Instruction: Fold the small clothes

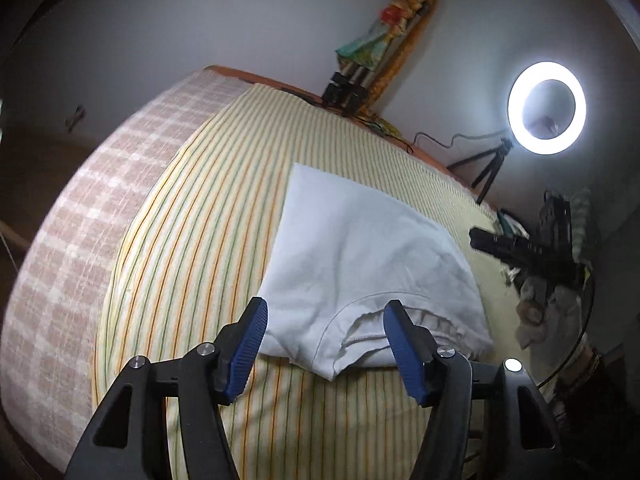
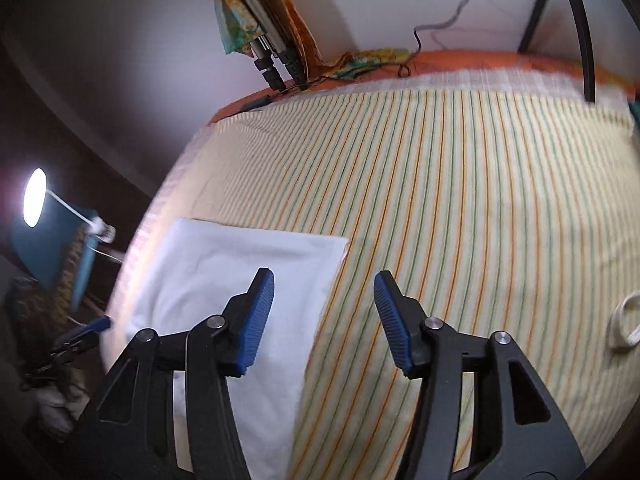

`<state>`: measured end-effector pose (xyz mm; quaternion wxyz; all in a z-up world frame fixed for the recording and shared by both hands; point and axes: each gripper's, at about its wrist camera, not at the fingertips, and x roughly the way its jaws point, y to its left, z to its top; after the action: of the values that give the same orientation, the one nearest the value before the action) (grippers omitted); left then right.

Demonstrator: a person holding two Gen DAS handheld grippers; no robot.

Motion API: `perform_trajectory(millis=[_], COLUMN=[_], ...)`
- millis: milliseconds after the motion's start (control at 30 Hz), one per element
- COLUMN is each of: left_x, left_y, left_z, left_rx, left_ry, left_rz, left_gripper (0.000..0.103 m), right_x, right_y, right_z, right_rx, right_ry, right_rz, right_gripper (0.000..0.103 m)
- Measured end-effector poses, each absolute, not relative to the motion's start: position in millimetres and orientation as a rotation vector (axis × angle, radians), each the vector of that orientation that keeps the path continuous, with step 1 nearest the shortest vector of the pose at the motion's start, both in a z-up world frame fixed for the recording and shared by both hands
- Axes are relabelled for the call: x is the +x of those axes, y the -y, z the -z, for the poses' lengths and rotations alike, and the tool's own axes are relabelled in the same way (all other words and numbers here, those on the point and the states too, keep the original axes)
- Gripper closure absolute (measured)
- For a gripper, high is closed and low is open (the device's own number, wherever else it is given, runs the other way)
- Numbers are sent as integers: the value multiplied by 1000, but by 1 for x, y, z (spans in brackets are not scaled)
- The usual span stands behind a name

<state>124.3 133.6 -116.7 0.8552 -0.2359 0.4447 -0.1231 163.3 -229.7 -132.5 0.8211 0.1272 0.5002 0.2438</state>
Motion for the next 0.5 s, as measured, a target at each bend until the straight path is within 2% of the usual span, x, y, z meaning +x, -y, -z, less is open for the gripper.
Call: perform_trajectory(millis=[133,500], left_x=[129,132], left_y=[-153,-144], left_z=[138,165], left_rx=[-688,-785], left_ry=[-988,-1077], left_rz=[228,222], left_gripper=[40,42], right_x=[166,172], right_y=[244,240], right_z=[145,164], right_rx=[403,485], right_ry=[-1114,-1152], right_rz=[-520,-540], right_gripper=[48,48])
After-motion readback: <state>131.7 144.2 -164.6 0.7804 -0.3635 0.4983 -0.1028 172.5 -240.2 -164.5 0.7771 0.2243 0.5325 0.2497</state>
